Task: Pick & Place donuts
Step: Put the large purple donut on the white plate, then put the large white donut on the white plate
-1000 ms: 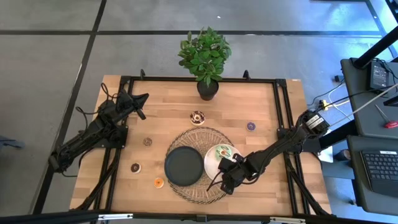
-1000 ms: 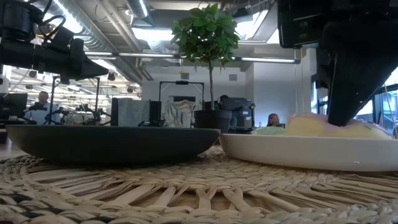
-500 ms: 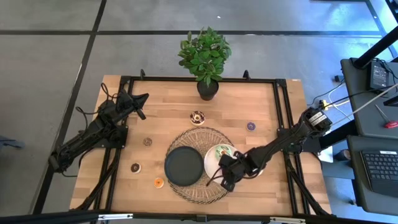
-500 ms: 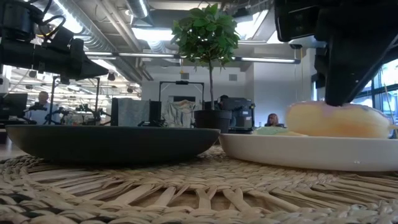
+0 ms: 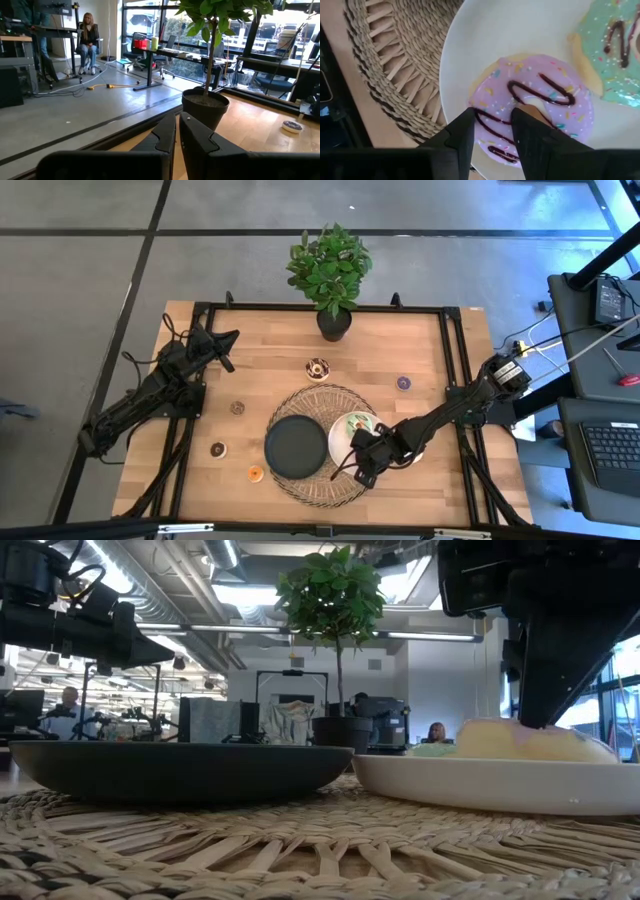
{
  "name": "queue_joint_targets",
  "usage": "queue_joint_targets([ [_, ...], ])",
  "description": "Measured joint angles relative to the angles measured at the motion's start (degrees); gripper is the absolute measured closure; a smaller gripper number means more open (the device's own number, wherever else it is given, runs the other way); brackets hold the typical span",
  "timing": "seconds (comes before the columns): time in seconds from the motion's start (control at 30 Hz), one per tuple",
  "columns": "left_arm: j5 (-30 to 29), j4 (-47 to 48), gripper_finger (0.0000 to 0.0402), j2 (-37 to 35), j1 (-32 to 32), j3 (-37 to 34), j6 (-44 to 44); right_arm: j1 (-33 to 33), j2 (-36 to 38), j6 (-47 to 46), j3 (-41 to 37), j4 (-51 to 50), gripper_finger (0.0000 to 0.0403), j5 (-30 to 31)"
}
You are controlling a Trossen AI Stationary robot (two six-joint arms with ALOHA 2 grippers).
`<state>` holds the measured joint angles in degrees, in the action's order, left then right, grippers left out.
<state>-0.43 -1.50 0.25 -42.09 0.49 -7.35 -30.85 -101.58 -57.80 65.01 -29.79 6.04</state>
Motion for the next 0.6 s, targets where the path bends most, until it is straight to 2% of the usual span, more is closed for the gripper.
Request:
queue_joint_targets([
  [0.2, 0.0, -0.02, 0.0382, 0.0, -0.01, -0.01, 0.0, 0.0, 0.0, 0.0, 0.0, -0.28, 0.0268, -0.03],
  [0.6, 0.0, -0.02, 0.0382, 0.0, 0.0, -0.02, 0.0, 0.0, 0.16, -0.42, 0.0, -0.5, 0.0218, -0.07],
])
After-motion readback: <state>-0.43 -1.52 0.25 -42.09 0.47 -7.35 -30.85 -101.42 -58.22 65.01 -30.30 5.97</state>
